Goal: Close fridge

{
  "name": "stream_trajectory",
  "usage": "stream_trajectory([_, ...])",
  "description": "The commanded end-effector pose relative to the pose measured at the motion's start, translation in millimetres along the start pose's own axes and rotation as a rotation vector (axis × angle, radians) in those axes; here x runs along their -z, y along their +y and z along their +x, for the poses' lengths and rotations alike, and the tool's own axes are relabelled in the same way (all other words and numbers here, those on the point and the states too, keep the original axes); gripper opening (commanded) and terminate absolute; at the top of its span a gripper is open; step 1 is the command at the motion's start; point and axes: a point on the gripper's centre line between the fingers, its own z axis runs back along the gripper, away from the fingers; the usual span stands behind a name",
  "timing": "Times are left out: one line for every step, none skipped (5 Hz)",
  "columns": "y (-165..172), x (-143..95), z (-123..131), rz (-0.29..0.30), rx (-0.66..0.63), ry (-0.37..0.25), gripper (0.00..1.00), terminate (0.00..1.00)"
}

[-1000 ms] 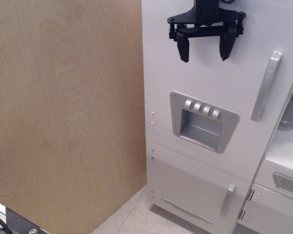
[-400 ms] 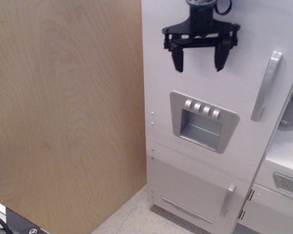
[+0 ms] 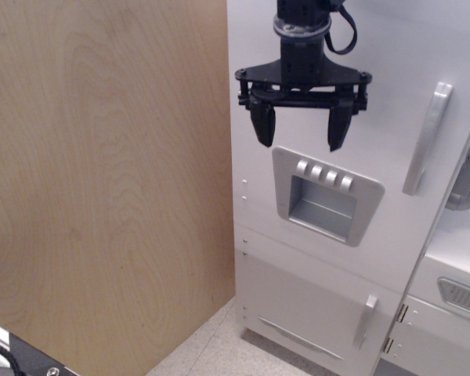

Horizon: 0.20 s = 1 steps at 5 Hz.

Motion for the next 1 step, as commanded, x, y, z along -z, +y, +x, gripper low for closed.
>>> stream_trajectory([1.1, -22.8, 10.1, -0.029, 0.010, -0.058, 1.00, 1.00])
